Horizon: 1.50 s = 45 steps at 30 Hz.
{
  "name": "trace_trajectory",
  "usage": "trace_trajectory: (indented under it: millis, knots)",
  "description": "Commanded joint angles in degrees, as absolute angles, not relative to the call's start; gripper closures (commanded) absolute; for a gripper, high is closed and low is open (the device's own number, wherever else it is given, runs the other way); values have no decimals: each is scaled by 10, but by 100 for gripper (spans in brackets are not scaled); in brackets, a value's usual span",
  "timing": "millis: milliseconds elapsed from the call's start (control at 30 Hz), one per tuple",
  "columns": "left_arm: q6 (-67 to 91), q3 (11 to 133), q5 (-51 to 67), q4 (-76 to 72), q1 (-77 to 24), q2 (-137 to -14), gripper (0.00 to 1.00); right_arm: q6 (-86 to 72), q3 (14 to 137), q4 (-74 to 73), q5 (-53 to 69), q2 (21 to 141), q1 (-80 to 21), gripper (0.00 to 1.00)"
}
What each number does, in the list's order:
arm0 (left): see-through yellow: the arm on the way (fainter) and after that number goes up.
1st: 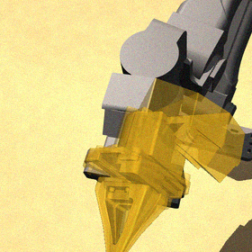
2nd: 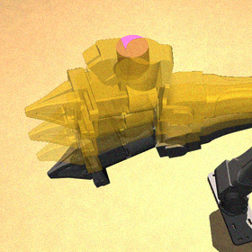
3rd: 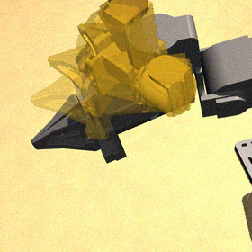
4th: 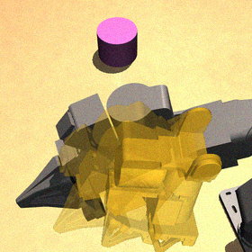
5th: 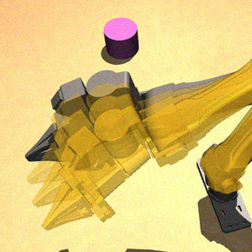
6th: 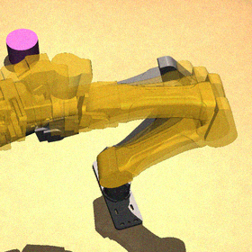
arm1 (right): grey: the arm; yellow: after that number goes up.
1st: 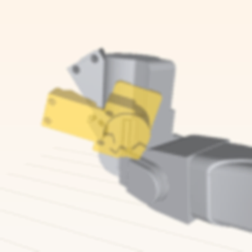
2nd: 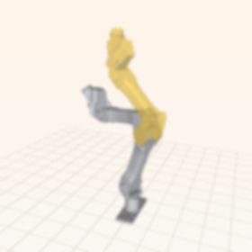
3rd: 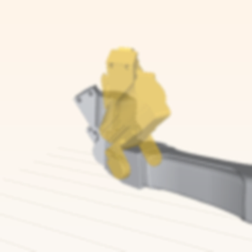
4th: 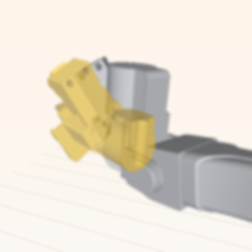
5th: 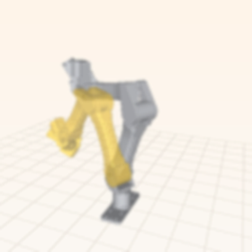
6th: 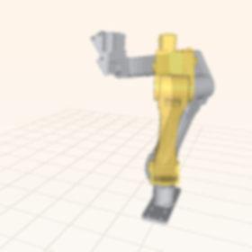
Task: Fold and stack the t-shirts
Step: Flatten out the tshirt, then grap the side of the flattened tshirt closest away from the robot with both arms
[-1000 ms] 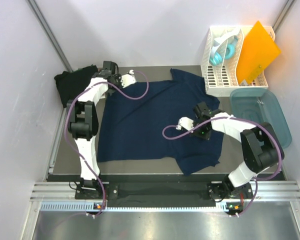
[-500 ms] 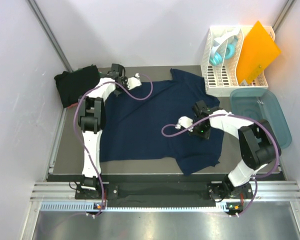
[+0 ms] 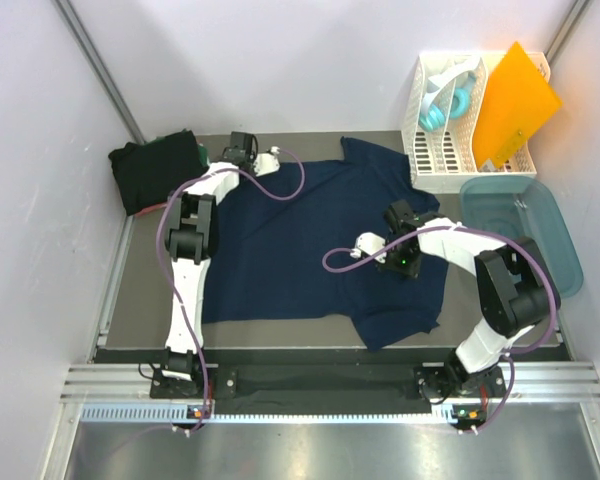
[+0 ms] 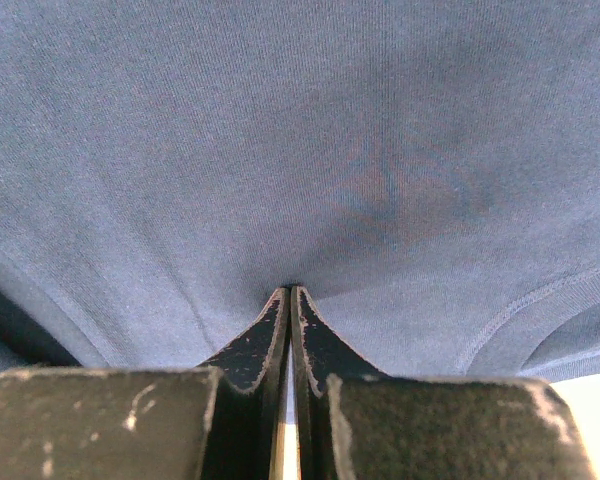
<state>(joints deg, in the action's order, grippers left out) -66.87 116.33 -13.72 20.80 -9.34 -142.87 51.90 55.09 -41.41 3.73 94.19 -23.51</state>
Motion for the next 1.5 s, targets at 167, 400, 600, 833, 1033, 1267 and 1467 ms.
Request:
trace_trajectory:
  millis: [167, 400, 600, 833, 1033, 1267, 1467]
  knots:
    - [-666, 1182, -221, 240, -76, -1512, 100, 523, 528, -444, 47, 946, -231, 100]
    - [-652, 1221, -234, 279, -69, -1542, 100, 525, 515, -439, 52, 935, -231, 100]
    - [-605, 1216, -229, 249, -67, -1518, 100, 531, 515, -435, 52, 934, -231, 100]
    - [-584, 1122, -215, 141, -70, -1372, 55, 517, 532, -401, 35, 915, -231, 47]
    - [-603, 1017, -143, 197, -76, -1181, 53, 479, 577, -402, 34, 835, -231, 37]
    - [-764, 711, -34, 237, -91, -935, 53, 539, 490, -467, 19, 690, -244, 36]
    - [-873, 504, 47, 266, -94, -771, 53, 608, 327, -520, 8, 550, -269, 39]
